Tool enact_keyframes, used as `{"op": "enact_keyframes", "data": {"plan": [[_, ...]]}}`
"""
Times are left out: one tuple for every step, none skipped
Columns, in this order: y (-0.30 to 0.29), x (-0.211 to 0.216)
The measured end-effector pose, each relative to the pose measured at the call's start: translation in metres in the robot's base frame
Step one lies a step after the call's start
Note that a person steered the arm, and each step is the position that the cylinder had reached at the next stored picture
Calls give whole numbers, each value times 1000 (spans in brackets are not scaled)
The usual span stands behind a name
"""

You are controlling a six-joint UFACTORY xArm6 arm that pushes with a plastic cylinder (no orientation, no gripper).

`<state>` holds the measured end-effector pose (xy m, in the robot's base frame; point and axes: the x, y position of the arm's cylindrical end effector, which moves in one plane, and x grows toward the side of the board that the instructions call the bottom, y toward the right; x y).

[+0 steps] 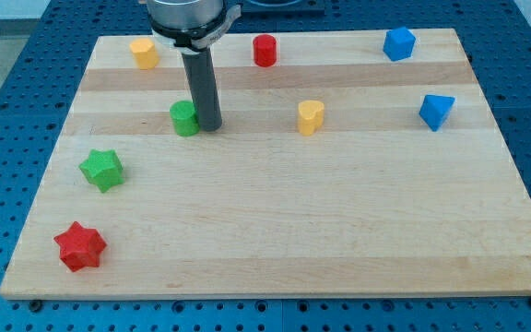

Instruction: Slide the blue triangle slightly down

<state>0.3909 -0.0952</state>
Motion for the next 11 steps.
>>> {"op": "enact_keyframes", "data": {"plan": [[-10,0],[-22,0],[-22,1],[-22,4],[-22,4],[-22,16],[-22,23],[-22,22],[-31,7],[-60,-2],[-78,-2]]}}
